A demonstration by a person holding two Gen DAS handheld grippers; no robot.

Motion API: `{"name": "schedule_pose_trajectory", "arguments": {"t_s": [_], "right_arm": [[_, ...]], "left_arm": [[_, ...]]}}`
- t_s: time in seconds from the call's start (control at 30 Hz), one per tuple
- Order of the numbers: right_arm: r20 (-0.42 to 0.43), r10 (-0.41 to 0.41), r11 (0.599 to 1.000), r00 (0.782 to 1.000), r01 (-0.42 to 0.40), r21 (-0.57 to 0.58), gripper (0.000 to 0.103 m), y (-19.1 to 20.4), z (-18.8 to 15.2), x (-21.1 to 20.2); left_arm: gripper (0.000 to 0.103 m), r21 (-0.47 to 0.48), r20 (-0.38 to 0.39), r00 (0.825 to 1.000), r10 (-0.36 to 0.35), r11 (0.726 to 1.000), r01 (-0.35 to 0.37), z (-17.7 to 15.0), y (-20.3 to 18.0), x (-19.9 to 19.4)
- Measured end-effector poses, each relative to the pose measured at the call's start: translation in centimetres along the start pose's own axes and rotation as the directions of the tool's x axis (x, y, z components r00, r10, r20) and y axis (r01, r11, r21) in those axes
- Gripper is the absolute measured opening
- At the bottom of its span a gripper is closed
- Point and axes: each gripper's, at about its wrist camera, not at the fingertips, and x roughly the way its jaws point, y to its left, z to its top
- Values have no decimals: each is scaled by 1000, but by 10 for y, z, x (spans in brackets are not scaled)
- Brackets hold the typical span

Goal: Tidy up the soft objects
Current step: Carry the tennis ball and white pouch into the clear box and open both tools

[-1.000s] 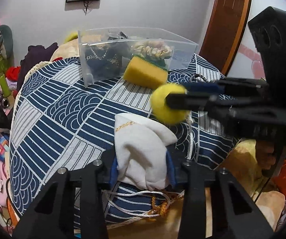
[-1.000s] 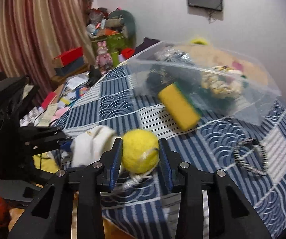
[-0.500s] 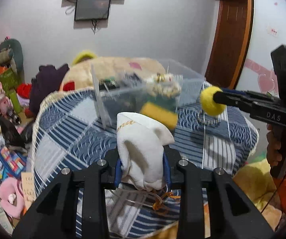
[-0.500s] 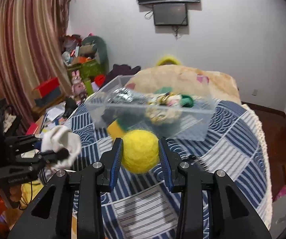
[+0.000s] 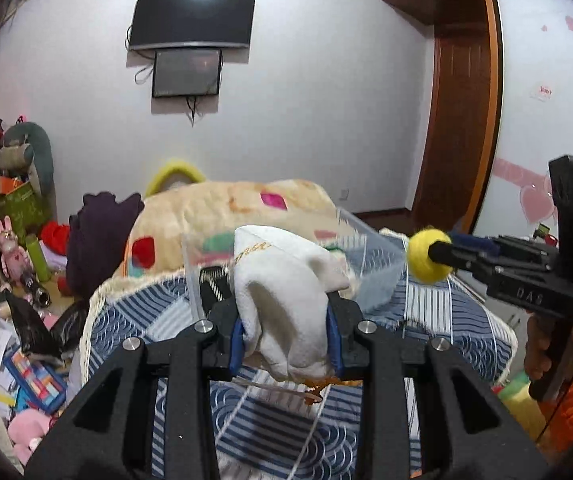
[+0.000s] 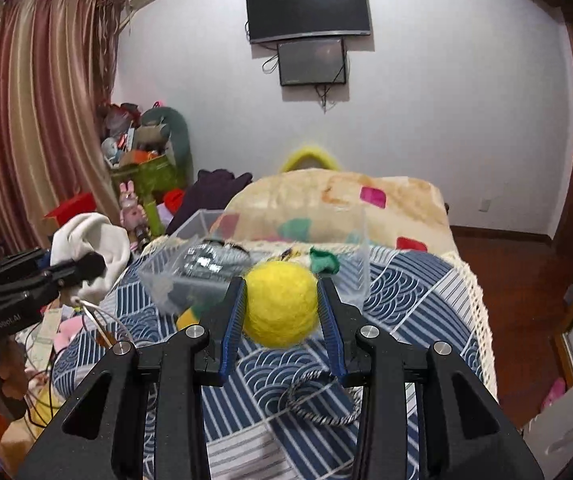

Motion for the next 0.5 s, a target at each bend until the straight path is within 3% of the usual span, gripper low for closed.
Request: {"name": "schedule_pose_trajectory", "arguments": {"t_s": [0.5], "right_arm": [[58,-70,997,996,69,17,33,-15,30,20]], "left_arm": [[33,-30,34,998,46,999,-45,31,1,57]]}}
